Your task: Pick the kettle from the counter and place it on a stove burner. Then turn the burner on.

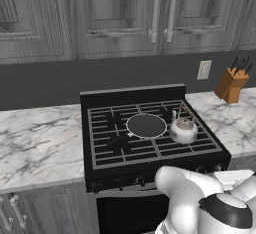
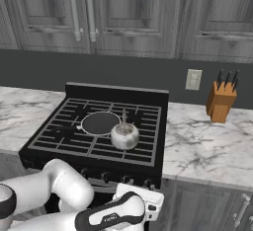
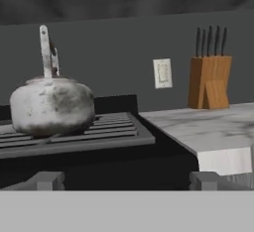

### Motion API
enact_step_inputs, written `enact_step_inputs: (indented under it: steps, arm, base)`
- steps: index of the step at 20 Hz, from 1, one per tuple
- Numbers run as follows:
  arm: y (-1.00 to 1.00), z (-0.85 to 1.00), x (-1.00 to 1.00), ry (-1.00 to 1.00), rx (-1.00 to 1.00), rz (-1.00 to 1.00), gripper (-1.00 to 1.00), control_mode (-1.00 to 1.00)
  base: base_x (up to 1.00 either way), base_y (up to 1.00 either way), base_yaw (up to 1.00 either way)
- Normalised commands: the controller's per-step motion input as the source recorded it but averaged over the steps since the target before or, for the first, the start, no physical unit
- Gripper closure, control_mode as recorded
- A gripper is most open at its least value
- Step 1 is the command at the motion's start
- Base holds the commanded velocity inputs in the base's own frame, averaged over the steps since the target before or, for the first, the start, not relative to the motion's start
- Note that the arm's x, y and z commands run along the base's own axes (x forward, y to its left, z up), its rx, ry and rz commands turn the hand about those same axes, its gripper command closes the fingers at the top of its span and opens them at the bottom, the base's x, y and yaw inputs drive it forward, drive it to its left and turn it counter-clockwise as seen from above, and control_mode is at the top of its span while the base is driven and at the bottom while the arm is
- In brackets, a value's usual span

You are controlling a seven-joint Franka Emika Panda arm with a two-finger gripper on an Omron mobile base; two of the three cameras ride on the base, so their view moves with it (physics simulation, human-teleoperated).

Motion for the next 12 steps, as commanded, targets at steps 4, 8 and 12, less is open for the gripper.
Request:
enact_step_inputs:
  steps: [4, 8, 12]
  arm:
    - [-0.45, -0.26, 0.17, 0.00, 0.00, 0.01, -1.00, -1.00]
    - [-0.16, -0.30, 0.06, 0.00, -0.01, 0.00, -1.00, -1.00]
    - [-0.02, -0.51, 0.00, 0.09, -0.06, 0.00, -1.00, -1.00]
  base:
    - [0.00, 0.00, 0.00]
    - [0.00, 0.00, 0.00]
    - [0.00, 0.00, 0.00]
